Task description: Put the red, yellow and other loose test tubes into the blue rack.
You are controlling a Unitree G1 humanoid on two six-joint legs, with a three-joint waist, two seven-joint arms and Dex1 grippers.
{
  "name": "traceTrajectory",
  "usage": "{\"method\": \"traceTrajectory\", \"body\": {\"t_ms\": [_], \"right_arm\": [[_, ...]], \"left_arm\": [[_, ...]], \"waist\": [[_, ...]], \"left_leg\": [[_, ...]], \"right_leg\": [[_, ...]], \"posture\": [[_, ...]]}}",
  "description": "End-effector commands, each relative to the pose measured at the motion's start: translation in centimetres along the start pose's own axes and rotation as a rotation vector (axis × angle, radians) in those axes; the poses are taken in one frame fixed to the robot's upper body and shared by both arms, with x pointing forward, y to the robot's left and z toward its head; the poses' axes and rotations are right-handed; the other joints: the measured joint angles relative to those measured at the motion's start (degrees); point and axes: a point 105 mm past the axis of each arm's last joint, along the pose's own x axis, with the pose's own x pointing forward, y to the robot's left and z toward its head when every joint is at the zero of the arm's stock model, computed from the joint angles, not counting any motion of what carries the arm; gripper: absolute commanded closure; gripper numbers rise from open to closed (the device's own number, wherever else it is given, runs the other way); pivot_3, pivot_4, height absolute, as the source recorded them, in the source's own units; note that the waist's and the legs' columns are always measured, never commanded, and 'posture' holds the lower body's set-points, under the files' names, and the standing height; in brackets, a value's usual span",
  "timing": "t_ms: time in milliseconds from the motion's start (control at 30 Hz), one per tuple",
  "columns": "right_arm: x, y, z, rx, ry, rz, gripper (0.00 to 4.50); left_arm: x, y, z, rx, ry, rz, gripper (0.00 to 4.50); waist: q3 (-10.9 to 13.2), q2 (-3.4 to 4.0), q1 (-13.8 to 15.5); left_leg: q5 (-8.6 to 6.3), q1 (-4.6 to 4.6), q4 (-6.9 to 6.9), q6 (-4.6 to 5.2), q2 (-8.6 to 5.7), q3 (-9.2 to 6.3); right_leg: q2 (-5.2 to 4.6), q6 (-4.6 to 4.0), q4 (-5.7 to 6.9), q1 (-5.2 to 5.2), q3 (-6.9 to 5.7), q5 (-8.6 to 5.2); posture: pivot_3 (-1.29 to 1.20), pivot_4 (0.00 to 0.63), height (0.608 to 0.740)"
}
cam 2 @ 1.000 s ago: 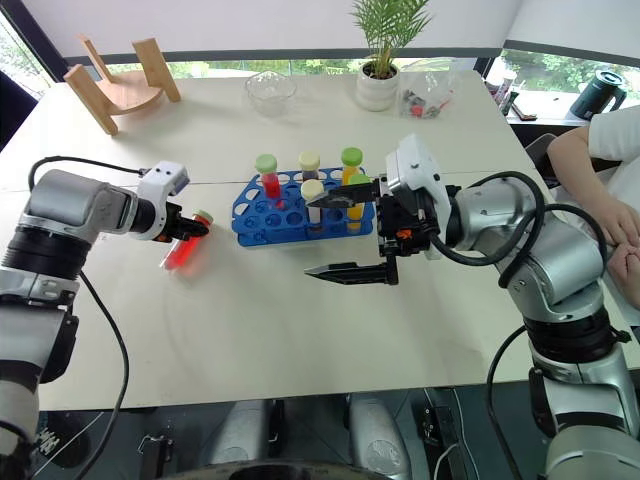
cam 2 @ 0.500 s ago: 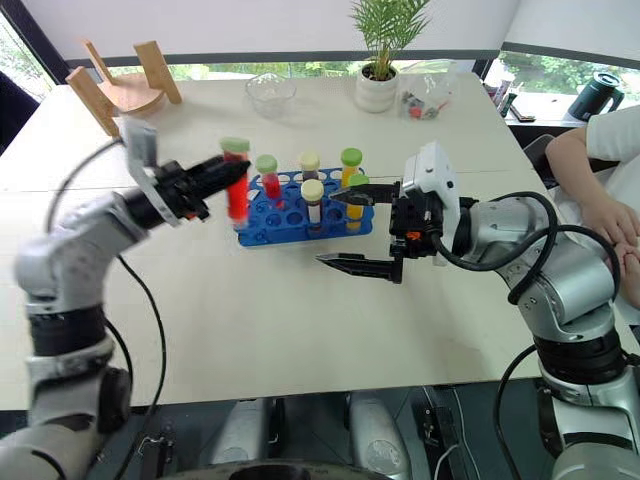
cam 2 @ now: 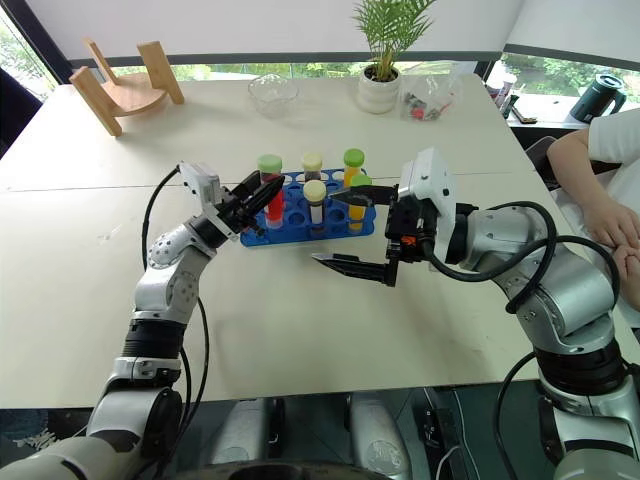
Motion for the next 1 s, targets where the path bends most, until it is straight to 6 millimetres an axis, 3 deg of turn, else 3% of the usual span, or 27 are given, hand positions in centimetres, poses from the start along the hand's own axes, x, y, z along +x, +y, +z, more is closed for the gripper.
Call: {"method": "traceTrajectory", "body": {"t_ms": [33,400,500,633,900,1000], "right_arm": [[-0.2,0.3,1.4,-0.045,-0.035,-0.004,0.00],[0.0,0.5,1.5,-0.040,-0.037,-0.009,0.00],[-0.1,0.5,1.3,-0.033,-0.031,-0.012,0.00],[-0.3,0.6,0.8,-0.019,-0.014,-0.023,0.00],[-2.8,-1.1,-1.4,0.034,0.061,-0.134,0.00],[-3.9,-2.1,-2.0,0.065,0.090,-0.180,0.00]], "left_arm": [[0.4,0.0,0.5,0.057,-0.031,-0.017,3.70],[0.1,-0.3,-2.2,0.069,-0.017,0.003,3.70],[-0.7,-0.3,-2.7,0.076,0.029,-0.017,2.23],[-2.1,-0.2,-1.5,0.107,0.103,-0.057,0.16],[-8.9,-0.5,4.6,0.019,0.373,-0.164,0.07],[-11.3,-1.3,5.5,-0.012,0.518,-0.188,0.07]], "waist": [[0.00,0.00,0.15],[0.00,0.00,0.64],[0.00,0.00,0.53],[0.00,0.00,0.30],[0.02,0.00,0.32],[0.04,0.03,0.33]], "left_leg": [[0.00,0.00,0.00,0.00,0.00,0.00],[-0.01,0.01,0.10,0.01,0.00,-0.01],[-0.01,0.02,0.11,0.02,0.00,-0.01],[-0.08,0.02,0.10,0.13,0.03,-0.03],[-0.09,0.02,0.05,0.15,0.07,-0.02],[-0.09,0.03,0.06,0.15,0.07,0.02]], "right_leg": [[0.00,0.00,0.00,0.00,0.00,0.00],[0.00,0.01,0.00,0.08,-0.01,0.01],[0.00,0.01,-0.01,0.08,-0.01,0.01],[0.04,0.01,0.00,0.06,-0.02,0.00],[-0.02,0.00,-0.01,0.05,-0.04,-0.01],[-0.04,-0.14,-0.08,0.07,-0.04,-0.10]], "posture": [[0.00,0.150,0.740],[0.00,0.150,0.740],[0.00,0.150,0.740],[0.00,0.150,0.740],[0.00,0.150,0.740],[0.00,0.150,0.740]]}}
